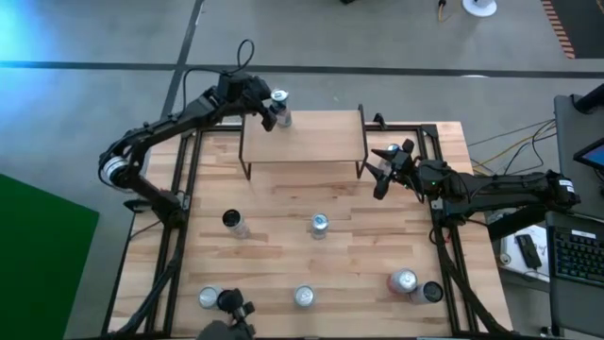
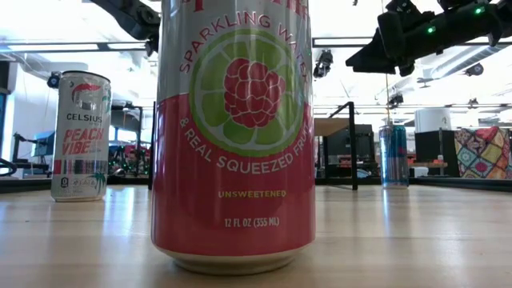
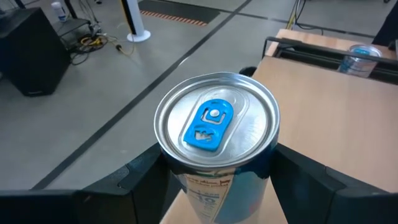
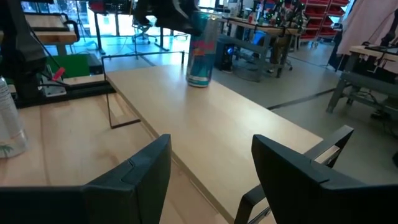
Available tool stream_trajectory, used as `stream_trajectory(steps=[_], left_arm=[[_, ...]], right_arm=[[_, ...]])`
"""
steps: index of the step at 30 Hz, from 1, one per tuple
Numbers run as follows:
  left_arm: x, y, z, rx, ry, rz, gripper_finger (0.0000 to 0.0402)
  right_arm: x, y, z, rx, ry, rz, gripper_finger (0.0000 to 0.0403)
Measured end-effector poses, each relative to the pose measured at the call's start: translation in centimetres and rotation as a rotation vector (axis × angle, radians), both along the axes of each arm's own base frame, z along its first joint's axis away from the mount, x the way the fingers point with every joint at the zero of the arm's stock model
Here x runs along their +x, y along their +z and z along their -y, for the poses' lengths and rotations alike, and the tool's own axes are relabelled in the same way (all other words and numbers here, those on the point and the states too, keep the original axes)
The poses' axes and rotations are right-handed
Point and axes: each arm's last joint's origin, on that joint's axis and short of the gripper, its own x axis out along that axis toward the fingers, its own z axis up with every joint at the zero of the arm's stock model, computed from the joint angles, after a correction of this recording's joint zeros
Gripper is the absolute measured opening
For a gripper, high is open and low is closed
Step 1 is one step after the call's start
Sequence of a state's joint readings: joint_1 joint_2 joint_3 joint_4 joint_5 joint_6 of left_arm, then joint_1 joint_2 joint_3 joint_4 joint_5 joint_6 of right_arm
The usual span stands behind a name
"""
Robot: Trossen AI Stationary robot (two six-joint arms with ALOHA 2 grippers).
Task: Place canned beverage on shelf
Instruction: Put the top left blue soda can on the shelf
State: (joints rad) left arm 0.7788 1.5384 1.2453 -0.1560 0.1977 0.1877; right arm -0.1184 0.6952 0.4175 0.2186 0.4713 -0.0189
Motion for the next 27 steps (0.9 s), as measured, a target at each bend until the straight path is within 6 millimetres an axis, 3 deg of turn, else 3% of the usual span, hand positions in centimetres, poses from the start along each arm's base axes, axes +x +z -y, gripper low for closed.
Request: stream_trajectory(steps=[10, 19, 27], left_arm=[[1.4, 0.2, -1.3, -0.013, -0.028, 0.008, 0.0233], [1.1, 0.3, -0.4, 0.042, -0.135, -0.041, 0.0235], [1.4, -0.2, -0.4, 0.039, -0.165, -0.047, 0.0283]], right_arm=[[0.0, -0.1, 0.0, 0.001, -0.001, -0.008, 0.0215], [0.0, -0.3, 0.0, 0.020, -0.005, -0.017, 0.0215], [-0.1, -0.3, 0.2, 0.040, -0.043, 0.001, 0.0215]])
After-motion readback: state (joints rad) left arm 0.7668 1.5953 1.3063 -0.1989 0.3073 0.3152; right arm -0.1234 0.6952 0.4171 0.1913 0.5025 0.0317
